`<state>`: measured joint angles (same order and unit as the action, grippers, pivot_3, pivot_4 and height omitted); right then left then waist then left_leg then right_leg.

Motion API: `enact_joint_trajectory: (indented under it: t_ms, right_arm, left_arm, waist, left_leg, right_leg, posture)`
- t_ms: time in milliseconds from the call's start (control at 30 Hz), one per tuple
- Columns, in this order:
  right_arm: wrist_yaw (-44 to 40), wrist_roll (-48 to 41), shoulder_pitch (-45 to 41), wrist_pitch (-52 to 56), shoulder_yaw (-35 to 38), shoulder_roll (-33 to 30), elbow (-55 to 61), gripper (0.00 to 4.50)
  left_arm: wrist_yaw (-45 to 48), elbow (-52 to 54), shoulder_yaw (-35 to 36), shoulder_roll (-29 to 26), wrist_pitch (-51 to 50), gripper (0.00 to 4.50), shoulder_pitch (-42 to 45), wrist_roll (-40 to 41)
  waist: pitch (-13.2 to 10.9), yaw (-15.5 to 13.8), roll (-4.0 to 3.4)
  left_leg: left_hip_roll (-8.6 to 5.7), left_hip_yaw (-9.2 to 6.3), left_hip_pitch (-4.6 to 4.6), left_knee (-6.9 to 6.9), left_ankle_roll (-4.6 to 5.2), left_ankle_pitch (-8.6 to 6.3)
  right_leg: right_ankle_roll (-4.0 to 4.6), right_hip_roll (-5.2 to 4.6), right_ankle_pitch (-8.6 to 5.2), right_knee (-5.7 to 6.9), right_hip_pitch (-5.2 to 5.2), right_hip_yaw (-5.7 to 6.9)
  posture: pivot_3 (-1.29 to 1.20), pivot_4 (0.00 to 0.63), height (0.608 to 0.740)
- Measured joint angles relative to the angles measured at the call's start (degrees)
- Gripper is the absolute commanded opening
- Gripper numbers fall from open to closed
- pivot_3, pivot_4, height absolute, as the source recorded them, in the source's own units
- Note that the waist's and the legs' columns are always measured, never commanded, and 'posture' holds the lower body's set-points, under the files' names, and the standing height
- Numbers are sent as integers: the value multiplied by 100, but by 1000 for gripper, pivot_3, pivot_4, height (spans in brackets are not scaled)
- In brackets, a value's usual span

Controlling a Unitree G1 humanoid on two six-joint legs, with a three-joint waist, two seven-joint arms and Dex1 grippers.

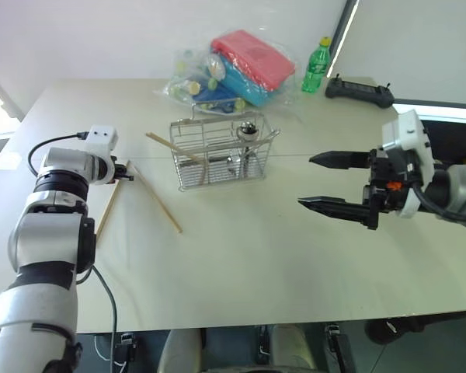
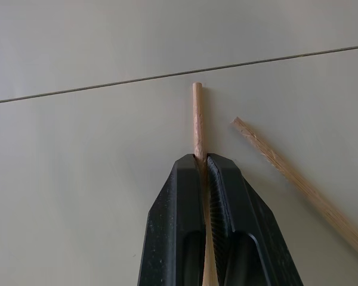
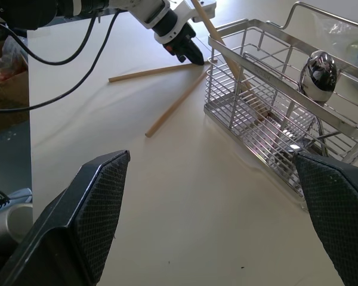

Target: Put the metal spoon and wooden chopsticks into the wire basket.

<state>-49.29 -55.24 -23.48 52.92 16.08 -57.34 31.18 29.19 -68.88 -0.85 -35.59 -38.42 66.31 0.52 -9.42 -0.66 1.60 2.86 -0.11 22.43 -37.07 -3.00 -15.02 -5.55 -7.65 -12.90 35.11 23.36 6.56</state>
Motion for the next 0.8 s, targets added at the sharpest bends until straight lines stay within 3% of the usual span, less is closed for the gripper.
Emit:
enact_joint_trajectory:
  t_ms: [233,433,533,633,800]
  right_arm:
    - [-24,22,137,-51,0,0,0,4500]
    - [26,-22,335,-28,25,-4,26,4500]
    - [219,-144,476,35,128,19,111,4500]
    - [478,-278,555,77,183,145,194,4500]
    - [786,-502,766,141,299,200,369,4500]
  left_arm:
    - [-203,-67,127,-227,58,54,0,10]
    - [-231,447,614,-700,1346,54,9,147]
    - [-92,1112,1465,-751,1881,54,104,846]
    - [393,2425,2213,-516,1882,54,187,1865]
    - [612,4638,2175,35,1573,54,-128,2576]
  waist:
    - [-2,4,4]
    - [-4,-37,10]
    - [-4,-49,12]
    - [-3,-45,13]
    - [1,-21,4]
  left_leg:
    - [0,-1,3,2,0,0]
    - [0,-3,10,0,-1,0]
    - [0,-2,12,0,-2,0]
    - [-1,-1,12,-2,-2,0]
    - [-2,-2,-5,-4,-1,1]
  right_leg:
    - [1,0,0,0,4,0]
    - [12,-1,7,-4,5,2]
    - [14,-5,9,-11,2,2]
    - [13,-7,10,-12,-2,2]
    - [13,-3,10,0,-15,1]
  posture:
    - [0,150,678]
    - [0,150,678]
    - [0,150,678]
    - [0,150,678]
    - [0,150,678]
